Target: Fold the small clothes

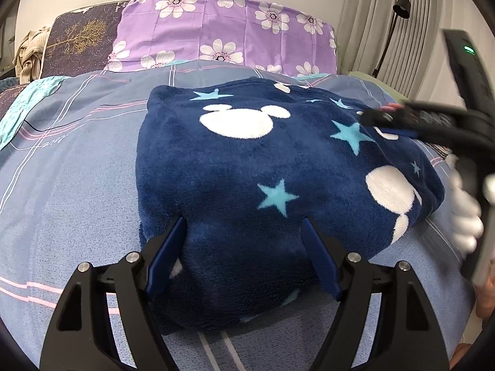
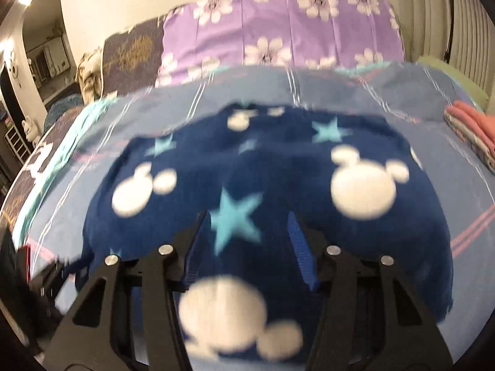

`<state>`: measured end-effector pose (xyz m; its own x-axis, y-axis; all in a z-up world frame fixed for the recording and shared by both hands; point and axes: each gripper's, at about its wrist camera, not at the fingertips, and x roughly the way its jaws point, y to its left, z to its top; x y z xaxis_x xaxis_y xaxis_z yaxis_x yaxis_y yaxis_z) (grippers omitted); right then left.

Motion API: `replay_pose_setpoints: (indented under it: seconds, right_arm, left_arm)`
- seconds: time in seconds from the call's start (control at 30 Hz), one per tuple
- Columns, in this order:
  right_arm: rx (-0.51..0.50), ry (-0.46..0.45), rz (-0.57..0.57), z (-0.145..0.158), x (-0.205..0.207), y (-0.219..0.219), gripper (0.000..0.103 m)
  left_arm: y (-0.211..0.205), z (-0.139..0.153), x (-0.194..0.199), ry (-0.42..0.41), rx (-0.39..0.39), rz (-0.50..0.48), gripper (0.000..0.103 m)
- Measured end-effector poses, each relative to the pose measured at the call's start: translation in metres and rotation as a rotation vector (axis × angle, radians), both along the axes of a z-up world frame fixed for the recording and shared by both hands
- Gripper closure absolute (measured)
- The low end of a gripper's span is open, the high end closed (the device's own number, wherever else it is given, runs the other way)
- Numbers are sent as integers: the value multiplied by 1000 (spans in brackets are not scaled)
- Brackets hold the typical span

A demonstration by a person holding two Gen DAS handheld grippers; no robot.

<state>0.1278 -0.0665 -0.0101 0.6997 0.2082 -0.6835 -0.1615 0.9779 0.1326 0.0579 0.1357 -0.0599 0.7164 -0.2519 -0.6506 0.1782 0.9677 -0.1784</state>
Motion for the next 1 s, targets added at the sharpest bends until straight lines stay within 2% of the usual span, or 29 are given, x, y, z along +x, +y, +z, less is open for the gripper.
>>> replay_pose_setpoints:
  seconds: [0.03, 0.1, 0.13, 0.17, 0.27, 0.37, 0.43, 0.5, 0.57, 0.6, 0.63, 0.7, 0.73, 0.83, 1.0]
  right_arm:
    - [-2, 18, -4, -5, 12, 0, 49]
    - [6, 188, 15, -41, 43, 0, 47]
    - [1, 193, 34, -56, 48, -1, 47]
    - [-39, 161, 55, -55, 44, 2, 47]
    - [-70, 188, 57, -44, 42, 5, 47]
    - [-3, 231, 25, -26, 52, -3, 48]
    - [32, 168, 37, -3, 59, -3, 48]
    - [10, 96, 21, 17, 73, 3, 48]
    - [30, 92, -1, 23, 104, 6, 48]
    - [37, 124, -19, 16, 120, 5, 48]
    - [29, 195, -50, -3, 144, 4, 48]
    - [9, 346, -71, -56, 178, 2, 44]
    - [16, 301, -59, -63, 181, 2, 44]
    - [-38, 283, -62, -60, 178, 8, 44]
    - [-53, 269, -57, -59, 174, 10, 45]
  left_arm:
    - [0, 0, 0, 0, -1, 0, 26]
    - [-1, 0, 0, 0, 0, -2, 26]
    - [-1, 0, 0, -1, -2, -5, 25]
    - [-1, -1, 0, 1, -2, -4, 25]
    - [0, -1, 0, 4, -16, -7, 25]
    - [1, -2, 1, 4, -26, -9, 24]
    - [1, -2, 0, 5, -25, -9, 24]
    - [1, -2, 0, 4, -21, -8, 24]
    - [0, -2, 1, 4, -21, -8, 24]
    - [0, -2, 1, 4, -22, -9, 24]
    - [0, -2, 1, 4, -24, -9, 24]
    - [0, -2, 0, 0, -33, -18, 24]
    - [0, -2, 1, 2, -32, -18, 23]
    - [1, -4, 1, 7, -46, -21, 22]
    - [0, -3, -1, 5, -46, -20, 22]
